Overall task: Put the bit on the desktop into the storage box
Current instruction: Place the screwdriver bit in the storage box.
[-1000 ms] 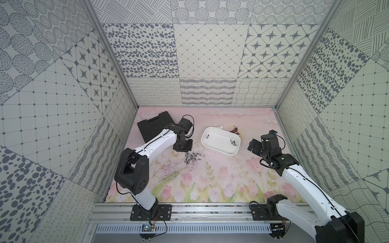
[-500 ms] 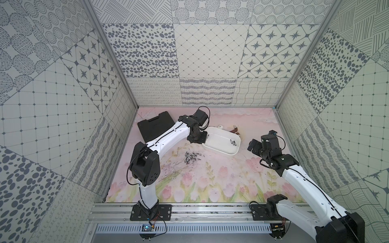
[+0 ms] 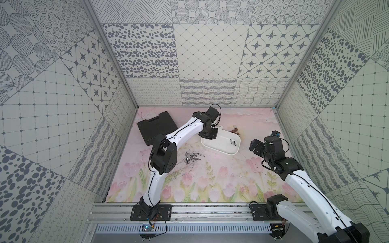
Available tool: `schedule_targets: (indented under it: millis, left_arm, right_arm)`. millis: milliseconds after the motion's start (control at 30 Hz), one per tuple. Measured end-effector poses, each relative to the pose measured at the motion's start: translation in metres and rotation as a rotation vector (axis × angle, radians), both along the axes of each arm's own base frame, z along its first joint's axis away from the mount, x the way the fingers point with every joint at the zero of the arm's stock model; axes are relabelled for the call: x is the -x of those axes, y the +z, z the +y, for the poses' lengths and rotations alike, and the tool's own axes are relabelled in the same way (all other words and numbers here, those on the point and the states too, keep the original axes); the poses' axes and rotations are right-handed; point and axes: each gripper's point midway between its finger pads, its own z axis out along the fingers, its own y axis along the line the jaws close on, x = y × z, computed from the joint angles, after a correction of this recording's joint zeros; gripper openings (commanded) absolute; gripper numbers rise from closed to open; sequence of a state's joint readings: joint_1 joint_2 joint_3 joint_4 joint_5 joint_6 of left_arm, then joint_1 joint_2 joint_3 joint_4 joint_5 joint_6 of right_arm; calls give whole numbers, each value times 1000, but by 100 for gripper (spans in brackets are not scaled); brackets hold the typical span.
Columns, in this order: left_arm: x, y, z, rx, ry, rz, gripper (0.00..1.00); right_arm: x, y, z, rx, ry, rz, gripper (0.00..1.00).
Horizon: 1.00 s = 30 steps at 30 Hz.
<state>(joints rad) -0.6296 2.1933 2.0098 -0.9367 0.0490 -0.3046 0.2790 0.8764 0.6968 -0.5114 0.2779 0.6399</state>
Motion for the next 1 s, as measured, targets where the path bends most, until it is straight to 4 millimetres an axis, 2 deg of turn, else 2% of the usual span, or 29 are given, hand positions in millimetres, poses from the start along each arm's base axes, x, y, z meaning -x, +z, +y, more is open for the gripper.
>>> schedule_targets:
  millis: [200, 400, 700, 1000]
  left_arm:
    - [-13, -28, -4, -48, 2, 1, 6]
    - [-30, -45, -6, -91, 10, -29, 7]
    - [-48, -65, -5, -149, 27, -58, 7]
    - [-55, -72, 0, -188, 42, -79, 8]
  right_arm:
    - [3, 1, -1, -2, -2, -10, 97]
    - [4, 2, -2, -4, -3, -18, 97]
    - [4, 2, -2, -3, -4, -18, 97]
    - [5, 1, -3, -1, -6, -16, 97]
